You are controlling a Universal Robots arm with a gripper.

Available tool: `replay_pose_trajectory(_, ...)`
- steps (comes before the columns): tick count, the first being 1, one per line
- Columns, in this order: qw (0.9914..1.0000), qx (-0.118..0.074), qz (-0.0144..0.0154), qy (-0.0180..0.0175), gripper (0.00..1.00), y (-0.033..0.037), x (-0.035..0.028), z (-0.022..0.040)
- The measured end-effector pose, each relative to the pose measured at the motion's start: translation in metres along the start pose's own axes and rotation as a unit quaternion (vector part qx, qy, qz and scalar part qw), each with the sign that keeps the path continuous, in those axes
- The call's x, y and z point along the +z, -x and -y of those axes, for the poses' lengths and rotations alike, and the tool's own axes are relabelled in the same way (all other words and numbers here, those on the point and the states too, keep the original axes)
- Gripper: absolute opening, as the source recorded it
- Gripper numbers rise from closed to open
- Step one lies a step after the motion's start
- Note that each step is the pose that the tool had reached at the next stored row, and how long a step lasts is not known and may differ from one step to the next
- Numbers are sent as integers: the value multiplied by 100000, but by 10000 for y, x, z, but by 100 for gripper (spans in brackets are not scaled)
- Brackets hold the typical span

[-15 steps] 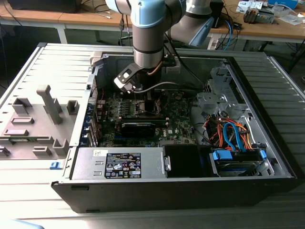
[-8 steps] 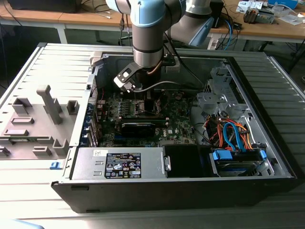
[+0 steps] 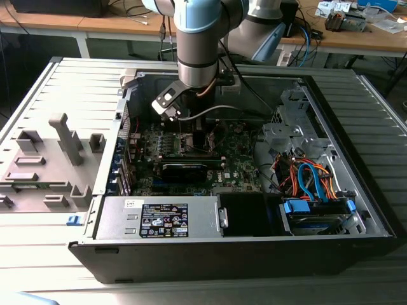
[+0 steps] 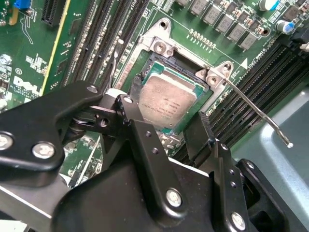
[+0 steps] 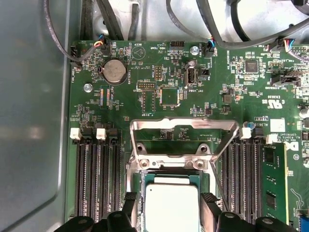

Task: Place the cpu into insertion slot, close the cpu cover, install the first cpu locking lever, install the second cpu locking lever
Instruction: 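Place the cpu into insertion slot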

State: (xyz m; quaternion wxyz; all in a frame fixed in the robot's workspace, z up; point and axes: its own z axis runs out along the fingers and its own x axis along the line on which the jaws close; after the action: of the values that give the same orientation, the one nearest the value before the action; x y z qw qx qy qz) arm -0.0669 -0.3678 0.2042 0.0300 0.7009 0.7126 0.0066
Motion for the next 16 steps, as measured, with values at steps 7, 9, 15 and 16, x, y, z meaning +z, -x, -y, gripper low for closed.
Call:
replay_pose_trajectory(7, 99999, -178, 400, -228, 62, 8, -1, -23)
replay_pose_trajectory(9, 99999, -188, 388, -221, 62, 7, -19, -25)
replay_pose_trajectory(15, 99999, -183, 294, -225, 62, 12, -153, -31)
replay_pose_trajectory(16, 99999, -181, 232, -216, 62, 12, -157, -32)
